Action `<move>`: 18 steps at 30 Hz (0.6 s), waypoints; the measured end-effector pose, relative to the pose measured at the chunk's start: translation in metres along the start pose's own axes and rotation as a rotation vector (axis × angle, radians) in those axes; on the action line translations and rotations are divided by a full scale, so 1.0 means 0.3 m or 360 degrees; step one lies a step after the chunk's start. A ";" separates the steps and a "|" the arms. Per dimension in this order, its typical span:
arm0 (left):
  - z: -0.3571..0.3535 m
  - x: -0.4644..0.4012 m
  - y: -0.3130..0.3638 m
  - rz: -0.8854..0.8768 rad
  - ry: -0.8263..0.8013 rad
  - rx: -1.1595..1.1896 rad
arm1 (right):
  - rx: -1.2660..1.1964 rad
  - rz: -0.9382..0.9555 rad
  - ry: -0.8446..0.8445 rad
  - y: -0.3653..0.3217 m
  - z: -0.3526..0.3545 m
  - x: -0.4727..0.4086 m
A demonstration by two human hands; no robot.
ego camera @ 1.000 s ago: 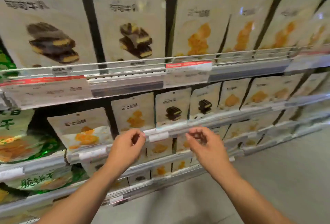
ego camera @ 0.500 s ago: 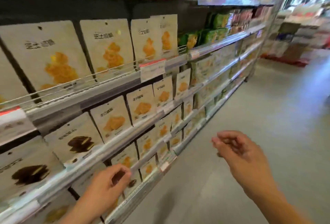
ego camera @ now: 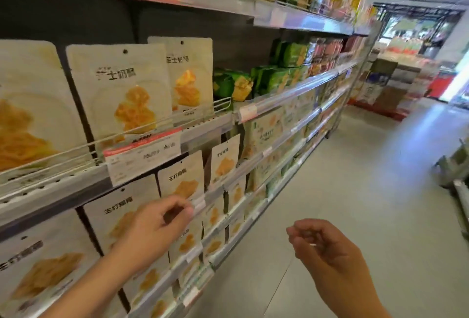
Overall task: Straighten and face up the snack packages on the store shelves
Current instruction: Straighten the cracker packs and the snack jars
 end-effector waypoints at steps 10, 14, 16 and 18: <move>-0.310 -0.537 0.244 -0.0164 -0.0081 0.0158 | -0.0045 0.0106 -0.0162 0.116 0.009 -0.572; -0.377 -0.678 0.261 -0.0078 0.0029 0.0152 | -0.0110 0.0268 -0.0367 0.119 -0.037 -0.861; -0.376 -0.740 0.260 0.0005 0.0153 0.0093 | -0.0110 0.0376 -0.0507 0.100 -0.074 -0.998; -0.357 -0.788 0.260 0.0098 0.0288 0.0032 | -0.0117 0.0453 -0.0622 0.074 -0.115 -1.126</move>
Point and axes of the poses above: each hand's wrist, its own x-axis away from the middle knuckle, its own z-axis out of the back of the hand, y = z × x, the point moved 9 cm from there along -x, towards the middle knuckle, and after that the axes turned 4 degrees about y, right-handed, at the moved point
